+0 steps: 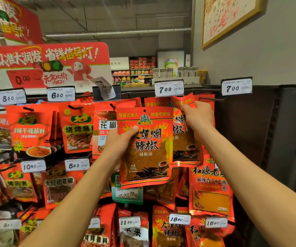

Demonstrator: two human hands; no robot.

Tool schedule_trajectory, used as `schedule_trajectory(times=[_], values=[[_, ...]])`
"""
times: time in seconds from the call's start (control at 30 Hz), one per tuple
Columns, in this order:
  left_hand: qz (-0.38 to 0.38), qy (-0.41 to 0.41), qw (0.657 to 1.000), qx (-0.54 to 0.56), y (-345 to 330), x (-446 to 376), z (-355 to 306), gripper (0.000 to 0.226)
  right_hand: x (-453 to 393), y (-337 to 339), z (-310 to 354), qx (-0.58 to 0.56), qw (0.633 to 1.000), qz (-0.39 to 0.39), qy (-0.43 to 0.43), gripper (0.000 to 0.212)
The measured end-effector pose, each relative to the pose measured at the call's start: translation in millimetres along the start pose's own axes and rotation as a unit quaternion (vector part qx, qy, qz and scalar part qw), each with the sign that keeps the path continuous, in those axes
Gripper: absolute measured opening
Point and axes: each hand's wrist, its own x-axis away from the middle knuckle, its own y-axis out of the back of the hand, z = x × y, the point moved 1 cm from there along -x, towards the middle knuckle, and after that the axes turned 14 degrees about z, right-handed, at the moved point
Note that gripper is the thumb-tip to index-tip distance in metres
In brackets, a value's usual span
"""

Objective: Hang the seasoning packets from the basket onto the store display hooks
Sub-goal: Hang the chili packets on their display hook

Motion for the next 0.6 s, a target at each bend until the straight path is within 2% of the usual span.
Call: schedule_trajectory(times=[0.37, 0.5, 0.6], values=[[-0.003, 0.002, 1.0, 0.01, 2.5, -4.7, -3.8, 0.015, -29.7, -9.7, -18.2, 0.037, 0.999, 0.0, -0.039, 0.024], [-0.012, 0.009, 1.0, 0.005, 5.3, -7.5, -0.6, 0.014, -52.9, -22.7, -22.5, 0.039, 0.998, 0.006, -0.056, 0.035], [-0.012, 0.014, 1.0, 0.012, 4.8, -9.9, 1.8, 0.012, -71.2, -33.9, -22.2, 0.033, 0.997, 0.014, -0.068, 0.026]])
